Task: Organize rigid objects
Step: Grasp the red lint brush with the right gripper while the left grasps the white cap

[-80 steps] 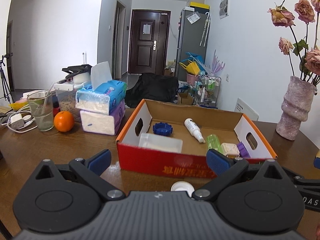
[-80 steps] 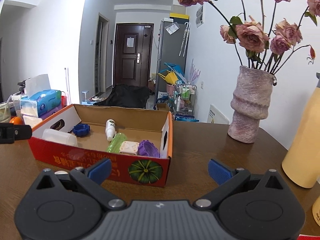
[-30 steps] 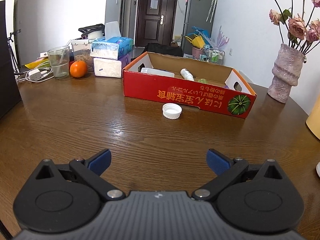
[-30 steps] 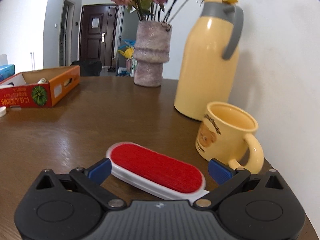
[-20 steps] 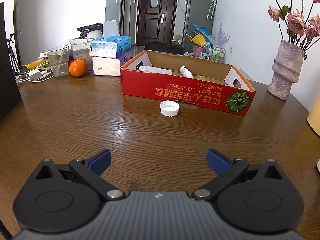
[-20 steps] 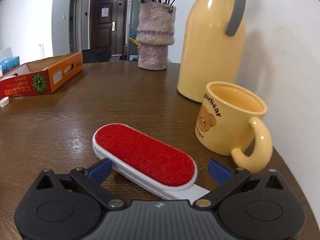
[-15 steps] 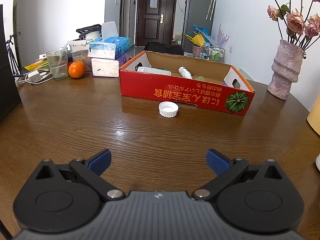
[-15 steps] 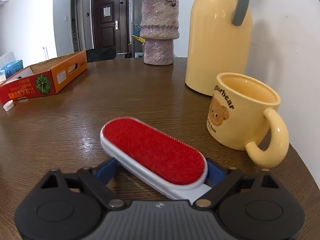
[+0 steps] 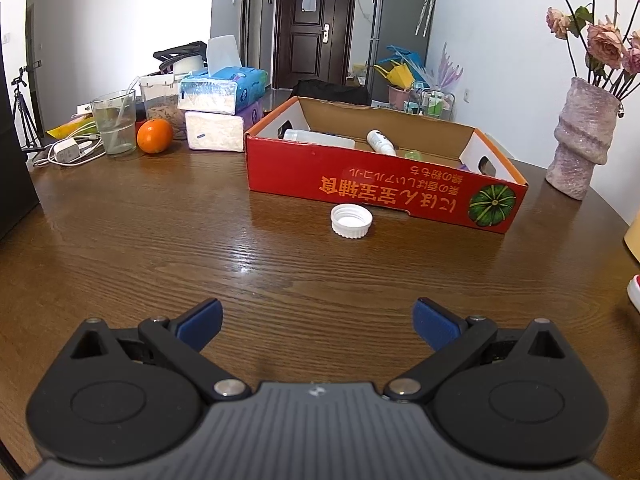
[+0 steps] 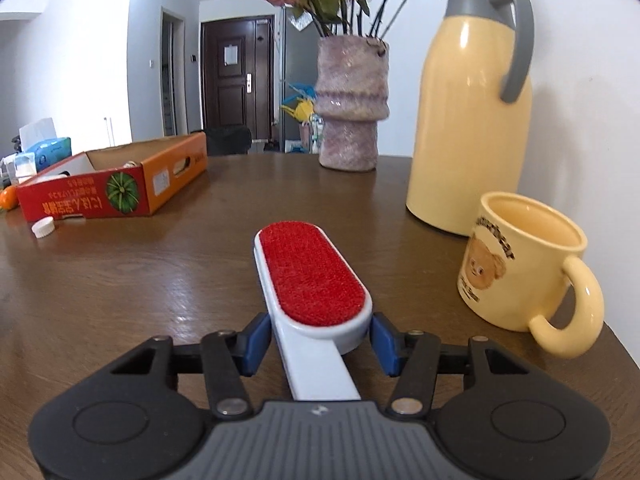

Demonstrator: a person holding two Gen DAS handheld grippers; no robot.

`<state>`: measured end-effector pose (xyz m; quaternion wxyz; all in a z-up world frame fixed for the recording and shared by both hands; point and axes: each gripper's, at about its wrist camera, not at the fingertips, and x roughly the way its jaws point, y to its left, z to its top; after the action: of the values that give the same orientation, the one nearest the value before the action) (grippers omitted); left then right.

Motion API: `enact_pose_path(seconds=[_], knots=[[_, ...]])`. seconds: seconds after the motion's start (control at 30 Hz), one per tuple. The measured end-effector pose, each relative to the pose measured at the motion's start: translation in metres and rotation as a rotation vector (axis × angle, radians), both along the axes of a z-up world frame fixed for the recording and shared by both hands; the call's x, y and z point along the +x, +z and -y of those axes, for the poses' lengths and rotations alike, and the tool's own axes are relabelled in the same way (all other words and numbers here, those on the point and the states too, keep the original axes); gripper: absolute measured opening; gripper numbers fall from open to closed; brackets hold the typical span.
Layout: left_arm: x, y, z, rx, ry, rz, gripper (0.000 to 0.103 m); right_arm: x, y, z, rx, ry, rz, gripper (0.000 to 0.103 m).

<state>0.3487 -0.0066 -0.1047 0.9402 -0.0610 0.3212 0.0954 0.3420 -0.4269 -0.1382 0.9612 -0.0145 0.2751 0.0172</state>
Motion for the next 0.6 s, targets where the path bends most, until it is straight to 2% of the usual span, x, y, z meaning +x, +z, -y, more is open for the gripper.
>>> enact_pose_path(seconds=[0.37, 0.6], knots=[[0.035, -0.001, -0.011, 0.024, -0.019, -0.023, 0.103, 0.005, 0.012, -0.044, 0.004, -0.011, 0.076, 0.053], [0.065, -0.009, -0.018, 0.028, -0.022, -0.048, 0.103, 0.024, 0.022, -0.076, 0.023, -0.023, 0.116, 0.053]])
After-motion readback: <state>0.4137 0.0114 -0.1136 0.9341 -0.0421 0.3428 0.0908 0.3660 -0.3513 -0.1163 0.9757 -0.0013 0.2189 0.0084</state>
